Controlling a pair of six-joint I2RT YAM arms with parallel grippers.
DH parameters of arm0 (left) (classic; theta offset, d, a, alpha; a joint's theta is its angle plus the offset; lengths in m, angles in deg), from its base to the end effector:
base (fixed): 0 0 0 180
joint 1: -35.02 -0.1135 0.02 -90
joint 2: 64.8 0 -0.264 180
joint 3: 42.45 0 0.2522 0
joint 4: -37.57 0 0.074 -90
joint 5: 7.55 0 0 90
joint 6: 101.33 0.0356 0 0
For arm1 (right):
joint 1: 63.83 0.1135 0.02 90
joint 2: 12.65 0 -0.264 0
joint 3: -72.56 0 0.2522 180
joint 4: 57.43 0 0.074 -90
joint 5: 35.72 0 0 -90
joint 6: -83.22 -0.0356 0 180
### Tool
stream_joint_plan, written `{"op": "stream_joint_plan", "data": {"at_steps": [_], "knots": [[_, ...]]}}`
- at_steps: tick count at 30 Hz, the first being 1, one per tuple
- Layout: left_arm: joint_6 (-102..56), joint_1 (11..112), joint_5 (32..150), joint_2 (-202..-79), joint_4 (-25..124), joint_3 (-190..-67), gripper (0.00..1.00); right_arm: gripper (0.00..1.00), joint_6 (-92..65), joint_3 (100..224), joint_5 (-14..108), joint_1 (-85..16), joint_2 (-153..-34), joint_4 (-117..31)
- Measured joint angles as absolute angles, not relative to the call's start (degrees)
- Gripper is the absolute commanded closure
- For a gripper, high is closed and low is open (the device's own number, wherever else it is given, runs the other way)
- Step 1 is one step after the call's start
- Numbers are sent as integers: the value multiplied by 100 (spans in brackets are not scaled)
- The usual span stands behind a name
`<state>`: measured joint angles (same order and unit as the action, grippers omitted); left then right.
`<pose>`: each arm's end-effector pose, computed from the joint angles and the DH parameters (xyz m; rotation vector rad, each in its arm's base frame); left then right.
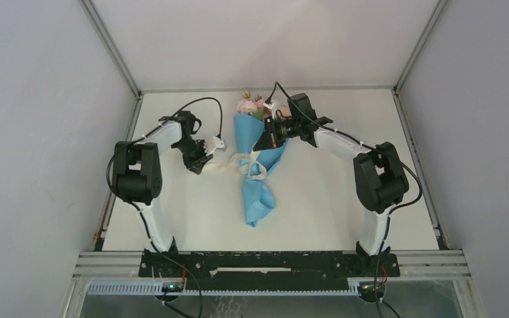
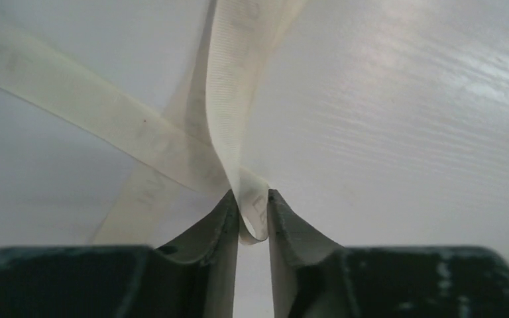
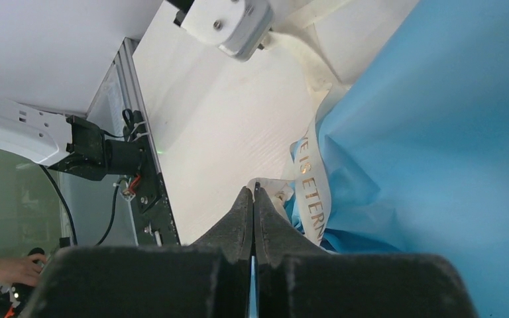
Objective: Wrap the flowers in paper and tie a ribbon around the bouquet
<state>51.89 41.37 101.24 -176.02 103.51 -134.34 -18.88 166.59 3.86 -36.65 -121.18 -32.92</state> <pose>0.3589 -0.0515 0.1688 1.6657 2.3634 -0.3638 0.3639 0.2177 0.2398 -0.7917 2.1526 1.3509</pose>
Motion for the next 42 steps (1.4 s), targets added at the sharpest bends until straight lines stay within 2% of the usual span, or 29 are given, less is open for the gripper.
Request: {"op": "stream_joint_plan", "data": {"at_steps": [2,10,18,24,29,35,42], "knots": [[5261,4126,10131,-17556,10596,-13390,99,100,-1888,16659,395,-3665,-12108,-3297],[5482,4413,10288,-16795,11636,-13279,100,100,-1952,16659,426,-3674,-12103,-3358],[5445,6496,11158,-15761,12843,-13779,100,100,-2212,16659,498,-3674,-12103,-3568],[4850,7597,11953,-16050,12926,-15091,100,100,-2306,16659,588,-3663,-12103,-3708],[4558,8340,12378,-16502,12668,-15648,100,100,-2297,16659,631,-3617,-12101,-3712],[3793,8640,12684,-17134,11769,-16188,100,100,-2277,16659,664,-3565,-12066,-3718],[3635,8791,12804,-17217,11201,-16022,45,100,-2205,16656,697,-3551,-12016,-3640]]}}
